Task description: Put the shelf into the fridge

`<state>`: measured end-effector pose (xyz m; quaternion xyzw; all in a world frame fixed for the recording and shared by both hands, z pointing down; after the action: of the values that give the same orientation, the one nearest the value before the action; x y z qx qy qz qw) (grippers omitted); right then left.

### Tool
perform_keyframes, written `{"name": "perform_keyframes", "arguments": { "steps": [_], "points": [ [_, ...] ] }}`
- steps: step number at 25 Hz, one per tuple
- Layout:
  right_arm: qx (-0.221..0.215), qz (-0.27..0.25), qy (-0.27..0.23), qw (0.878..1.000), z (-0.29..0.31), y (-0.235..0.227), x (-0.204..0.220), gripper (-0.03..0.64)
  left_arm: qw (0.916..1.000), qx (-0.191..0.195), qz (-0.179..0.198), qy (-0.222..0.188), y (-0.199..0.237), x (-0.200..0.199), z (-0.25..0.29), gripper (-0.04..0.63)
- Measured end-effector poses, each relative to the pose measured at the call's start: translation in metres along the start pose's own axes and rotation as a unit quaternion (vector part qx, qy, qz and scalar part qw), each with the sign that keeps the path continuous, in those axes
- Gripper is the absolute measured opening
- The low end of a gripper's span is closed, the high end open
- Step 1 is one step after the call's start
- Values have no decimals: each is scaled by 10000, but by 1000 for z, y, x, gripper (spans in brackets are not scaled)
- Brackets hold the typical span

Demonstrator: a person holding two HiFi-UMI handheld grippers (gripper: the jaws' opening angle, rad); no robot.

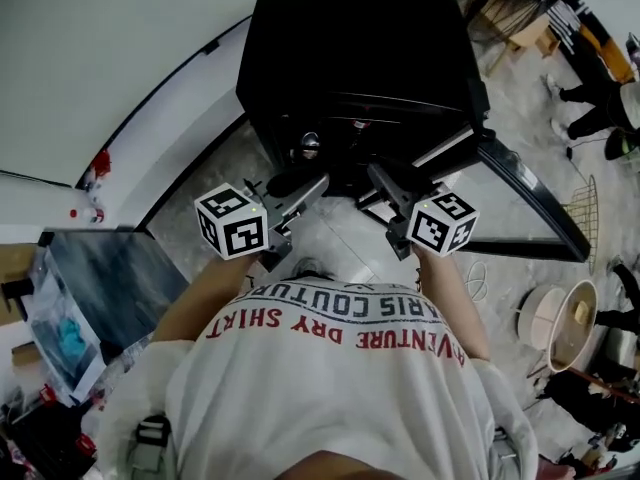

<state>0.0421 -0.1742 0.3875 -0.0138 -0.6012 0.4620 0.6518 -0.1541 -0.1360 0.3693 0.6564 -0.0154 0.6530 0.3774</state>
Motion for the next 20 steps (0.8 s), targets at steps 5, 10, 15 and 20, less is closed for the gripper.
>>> {"name": "perform_keyframes", "arguments": {
  "steps": [5,10,15,20],
  "points": [
    [-507,-634,125,9966,-43,50,-13,29,9993,48,361,-68,-39,-10,-2,60],
    [-759,-993,-50,9921,-77,81,-14,23,9982,198,551,-163,-78,-13,1,60],
    [-759,-1256,-220,9889,-98,92,-16,23,9958,248,852,-220,-104,-16,3,60],
    [-824,-1194,-401,9886,-112,95,-21,23,9931,270,1101,-309,-119,-22,1,60]
  ]
}}
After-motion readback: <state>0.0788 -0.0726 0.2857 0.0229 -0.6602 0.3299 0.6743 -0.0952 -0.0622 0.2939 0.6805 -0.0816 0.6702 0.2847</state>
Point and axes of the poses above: the fingertips, and each gripper's own axes: z forward along the fingers, y to its left, x out of its underside, the point moved 7 cm from there along -z, backward along the fingers, and after that the axes turned 9 degrees about z, right-handed, at the moved point
